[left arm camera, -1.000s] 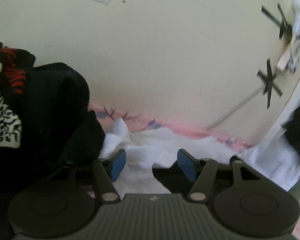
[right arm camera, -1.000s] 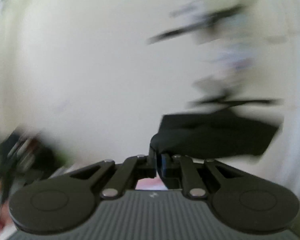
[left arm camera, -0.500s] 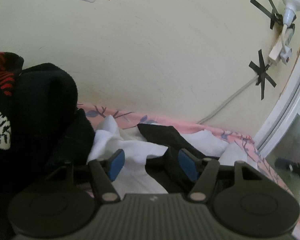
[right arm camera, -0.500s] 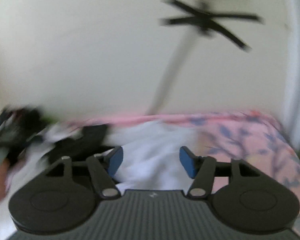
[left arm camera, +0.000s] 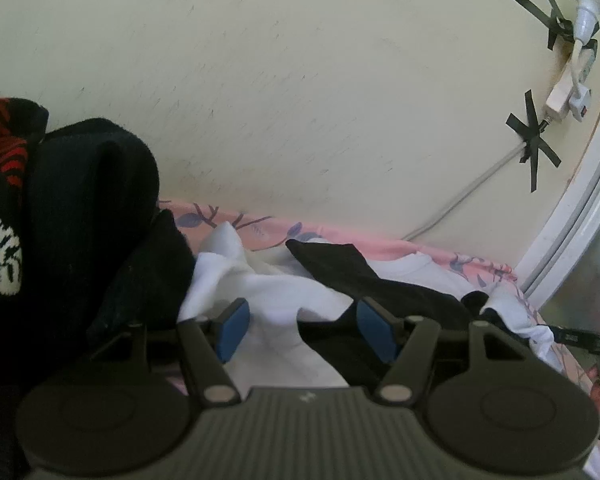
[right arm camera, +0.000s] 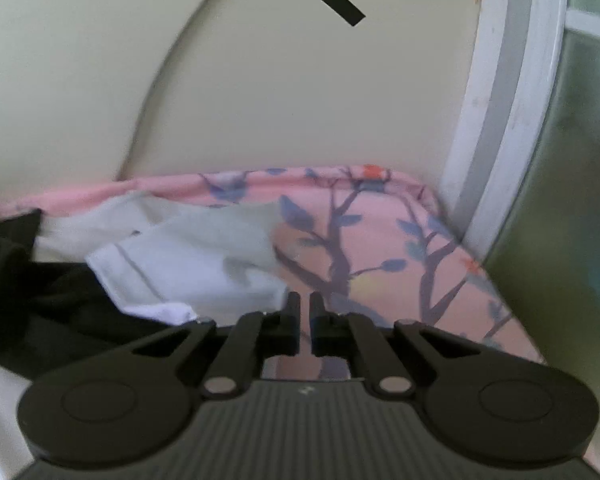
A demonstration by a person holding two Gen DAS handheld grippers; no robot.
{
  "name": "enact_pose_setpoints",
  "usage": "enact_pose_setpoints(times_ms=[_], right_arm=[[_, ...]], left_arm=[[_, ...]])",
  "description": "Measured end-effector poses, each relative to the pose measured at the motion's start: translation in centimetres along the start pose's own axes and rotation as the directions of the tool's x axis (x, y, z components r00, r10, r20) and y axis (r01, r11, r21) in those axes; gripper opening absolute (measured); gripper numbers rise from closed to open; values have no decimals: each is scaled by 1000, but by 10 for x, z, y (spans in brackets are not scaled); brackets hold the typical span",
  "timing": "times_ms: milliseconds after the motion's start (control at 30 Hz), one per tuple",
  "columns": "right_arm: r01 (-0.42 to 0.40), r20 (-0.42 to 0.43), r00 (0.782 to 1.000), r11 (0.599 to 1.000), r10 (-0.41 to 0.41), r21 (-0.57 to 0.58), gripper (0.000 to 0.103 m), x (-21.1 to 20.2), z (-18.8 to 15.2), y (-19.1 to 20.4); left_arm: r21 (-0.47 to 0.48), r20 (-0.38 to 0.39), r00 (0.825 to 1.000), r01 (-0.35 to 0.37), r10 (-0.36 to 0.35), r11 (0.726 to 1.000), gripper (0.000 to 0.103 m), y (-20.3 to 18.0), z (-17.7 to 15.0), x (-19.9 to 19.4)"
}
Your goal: Fold small clothes
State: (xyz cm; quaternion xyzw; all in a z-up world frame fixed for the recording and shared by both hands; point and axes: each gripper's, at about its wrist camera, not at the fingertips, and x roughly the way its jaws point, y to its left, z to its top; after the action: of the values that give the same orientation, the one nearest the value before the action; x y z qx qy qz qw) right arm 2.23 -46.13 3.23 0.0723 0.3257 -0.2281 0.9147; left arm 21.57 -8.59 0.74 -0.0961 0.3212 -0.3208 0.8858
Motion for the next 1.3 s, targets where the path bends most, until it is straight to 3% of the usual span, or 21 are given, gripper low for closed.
enact_pose_setpoints(times_ms=[33, 67, 100, 167, 200, 267, 333, 433, 567, 667, 700, 733, 767, 900, 1067, 1167, 1200, 1233, 1267, 1300], right_arm=[[-13, 7, 1000, 1000, 13, 7, 11, -5, 3, 0], [-15, 38, 999, 1000, 14, 12, 48, -13, 7, 2], [-29, 85, 996, 999, 27, 17, 64, -23, 10, 6], [-118, 141, 983, 993, 115, 8, 61, -38, 20, 25], [-209, 127, 970, 978, 208, -5, 61, -40, 26, 37], [-371, 85, 925, 928, 371, -9, 63, -35, 35, 65], [-473, 11, 881, 881, 473, 15, 65, -17, 43, 94], [-506, -100, 852, 858, 514, 93, 65, 25, 51, 128], [-476, -148, 852, 860, 503, 183, 66, 74, 59, 146], [-490, -205, 814, 832, 543, 259, 57, 95, 57, 157], [-497, -199, 814, 831, 546, 248, 47, 91, 57, 162], [-530, -211, 790, 814, 576, 238, 11, 87, 58, 168], [-549, -218, 773, 800, 596, 243, 0, 84, 55, 171], [-612, -130, 745, 748, 654, 256, 0, 48, 54, 169], [-690, 73, 692, 627, 719, 362, 0, -13, 49, 131], [-716, 191, 659, 530, 727, 455, 0, -37, 28, 102], [-699, 197, 669, 517, 716, 494, 0, -35, 16, 98], [-662, 175, 700, 535, 693, 525, 0, -30, 4, 94], [-601, 119, 751, 598, 650, 530, 9, -22, -6, 94], [-500, 8, 825, 723, 565, 476, 24, -12, -15, 99]], left_arm=[[0, 1, 1000, -1, 1, 1000, 61, 0, 0, 0], [0, 4, 1000, -4, 4, 1000, 61, 0, 0, -1], [-1, 11, 1000, -6, 6, 1000, 61, 1, 0, -2], [-14, 44, 999, -1, 2, 1000, 61, 3, 1, -9], [-24, 61, 998, 5, -3, 1000, 61, 4, 3, -12], [-52, 92, 996, 19, -15, 998, 61, 9, 5, -18], [-85, 103, 995, 26, -17, 996, 61, 15, 8, -21], [-126, 102, 995, 26, -13, 992, 61, 23, 11, -21], [-150, 106, 994, 35, -19, 988, 61, 28, 13, -20], [-151, 105, 994, 34, -18, 988, 61, 28, 13, -18], [-151, 105, 994, 34, -18, 988, 61, 28, 13, -18], [-152, 105, 994, 35, -19, 988, 61, 28, 13, -18], [-154, 104, 994, 36, -20, 987, 61, 28, 13, -17], [-157, 102, 995, 37, -21, 987, 61, 30, 13, -17], [-165, 104, 994, 41, -24, 985, 61, 30, 12, -16], [-161, 103, 994, 42, -25, 986, 61, 30, 12, -16], [-159, 102, 994, 42, -26, 986, 61, 30, 12, -16], [-158, 101, 995, 42, -26, 987, 61, 30, 12, -16], [-159, 101, 995, 42, -26, 986, 61, 31, 12, -17], [-160, 101, 995, 43, -27, 986, 61, 31, 12, -17]])
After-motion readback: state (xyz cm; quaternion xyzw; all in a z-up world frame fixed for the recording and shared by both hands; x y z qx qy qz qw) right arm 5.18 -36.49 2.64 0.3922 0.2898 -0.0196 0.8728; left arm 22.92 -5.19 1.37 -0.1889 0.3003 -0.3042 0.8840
